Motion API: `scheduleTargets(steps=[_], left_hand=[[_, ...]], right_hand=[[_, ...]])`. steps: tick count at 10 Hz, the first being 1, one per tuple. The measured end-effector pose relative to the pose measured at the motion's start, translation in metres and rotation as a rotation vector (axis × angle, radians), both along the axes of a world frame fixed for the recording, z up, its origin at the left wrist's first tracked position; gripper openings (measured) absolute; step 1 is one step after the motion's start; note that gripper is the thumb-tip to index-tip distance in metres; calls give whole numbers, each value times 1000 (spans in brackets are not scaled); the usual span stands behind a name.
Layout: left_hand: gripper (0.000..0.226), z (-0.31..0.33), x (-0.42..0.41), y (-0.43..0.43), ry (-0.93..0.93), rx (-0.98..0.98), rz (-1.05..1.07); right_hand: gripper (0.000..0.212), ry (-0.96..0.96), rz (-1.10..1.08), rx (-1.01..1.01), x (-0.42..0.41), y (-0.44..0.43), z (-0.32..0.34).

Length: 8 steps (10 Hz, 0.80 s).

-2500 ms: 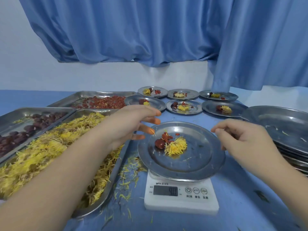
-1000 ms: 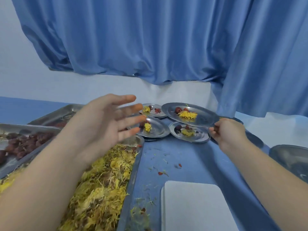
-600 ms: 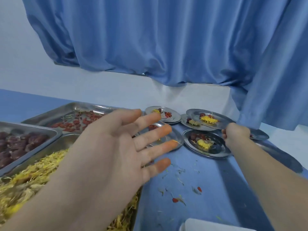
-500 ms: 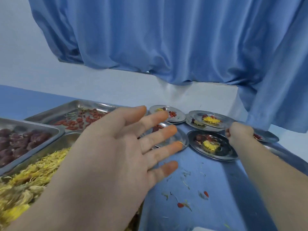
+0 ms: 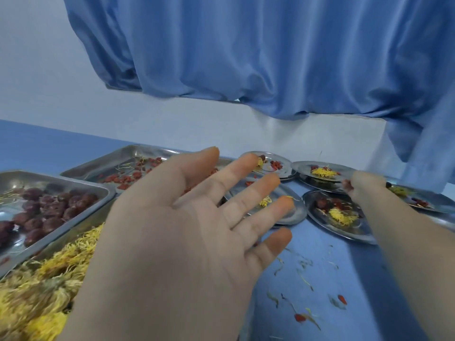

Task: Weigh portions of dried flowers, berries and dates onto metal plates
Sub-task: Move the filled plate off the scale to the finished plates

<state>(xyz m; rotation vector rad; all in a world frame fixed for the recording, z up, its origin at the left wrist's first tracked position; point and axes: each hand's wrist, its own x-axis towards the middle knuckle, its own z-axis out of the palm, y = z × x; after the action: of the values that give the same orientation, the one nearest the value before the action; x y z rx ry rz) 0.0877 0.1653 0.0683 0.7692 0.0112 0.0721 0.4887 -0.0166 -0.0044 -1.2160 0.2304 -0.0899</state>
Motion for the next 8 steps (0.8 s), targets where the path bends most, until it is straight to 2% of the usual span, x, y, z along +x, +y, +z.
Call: scheduleTargets(steps=[1,2,3,4,5,6,7,8], left_hand=[[50,-1,0,1,-1,-20,28],[45,-2,1,4,-21,-24,27],[54,-1,1,3,-52,-12,66],[56,0,1,-3,-63,3,71],[57,0,1,-6,-54,9,44],[55,0,-1,-7,-48,-1,19],[50,0,-3,-10,-52,-5,9],[48,1,-6,-16,-57,-10,27]], right_hand=[[32,139,-12,18,10,3,2],[41,93,43,9,6,3,1],[42,98,63,-1,-4,3,6],[27,168,88,-90,-11,3,11],[24,167,127,-200,-19,1,14],[34,127,144,-329,-36,-2,20],[25,143,221,-466,-63,-1,34],[7,137,309,-446,-97,3,49]])
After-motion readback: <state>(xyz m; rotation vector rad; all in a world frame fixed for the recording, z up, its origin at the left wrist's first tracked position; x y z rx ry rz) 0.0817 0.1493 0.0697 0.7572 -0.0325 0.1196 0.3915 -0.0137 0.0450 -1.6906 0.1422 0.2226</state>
